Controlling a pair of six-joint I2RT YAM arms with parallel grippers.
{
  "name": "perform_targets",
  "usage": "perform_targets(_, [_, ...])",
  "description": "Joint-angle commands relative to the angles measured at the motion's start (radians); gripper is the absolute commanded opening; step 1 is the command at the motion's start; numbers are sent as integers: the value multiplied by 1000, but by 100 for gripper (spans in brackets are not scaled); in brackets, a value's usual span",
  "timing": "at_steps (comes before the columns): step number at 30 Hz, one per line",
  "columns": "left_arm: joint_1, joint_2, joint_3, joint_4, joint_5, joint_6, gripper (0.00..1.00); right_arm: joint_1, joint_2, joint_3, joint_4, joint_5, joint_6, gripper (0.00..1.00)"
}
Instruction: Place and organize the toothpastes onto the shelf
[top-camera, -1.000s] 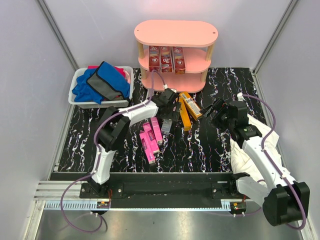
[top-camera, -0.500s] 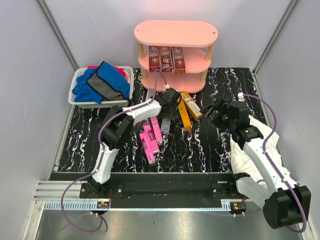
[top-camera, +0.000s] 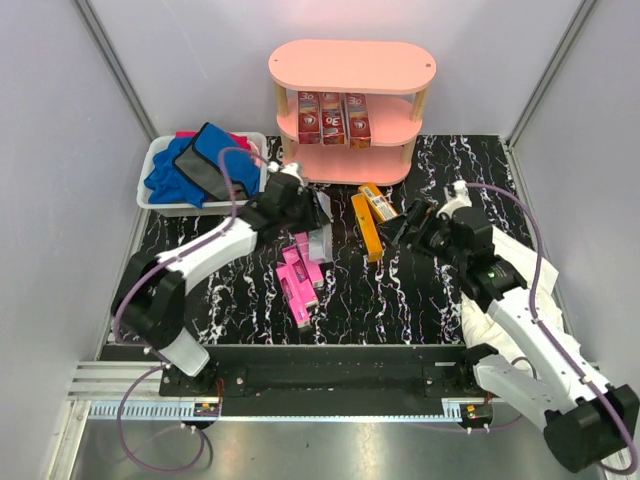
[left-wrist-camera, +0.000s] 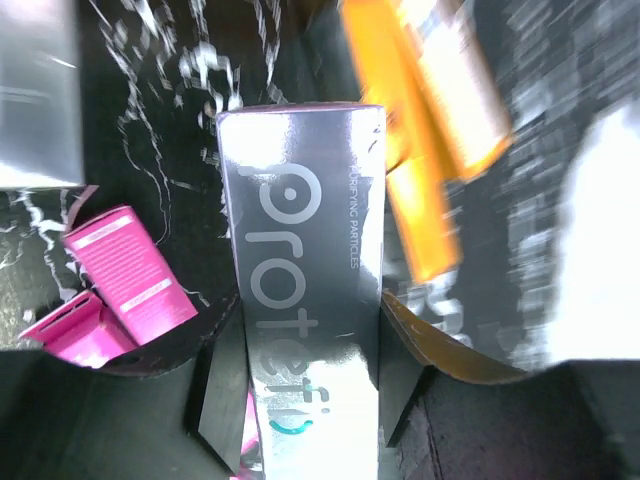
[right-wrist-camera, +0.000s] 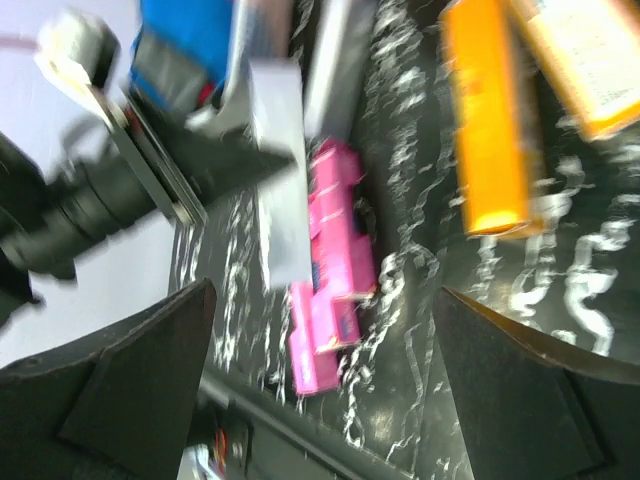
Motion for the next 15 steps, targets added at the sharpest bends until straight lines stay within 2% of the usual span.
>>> perform_targets(1, [65,-177,-156,321,138,-215,48,157,36,88,55,96,-68,99])
perform_targets(4, [104,-264,-263,442,191,-347,48,290,102,137,49,196,-104,93])
perform_targets(6, [131,-310,-317,548,210,-453,47,371,131,171,48,279,-139,93])
perform_targets(7, [137,-320,-346,568,233,-479,47,460,150,184,48,374,-153,93])
perform_targets(8, [148,-329,-354,586,242,-519,47,493,162,194,47,413,-164,93])
perform_targets(10, [153,-347,-359,613,260,-544,47,551,187,222,48,496,-189,93])
perform_targets(15, [156,-367,-351,623,273,-581,47,666,283,277,55,589,-215,92])
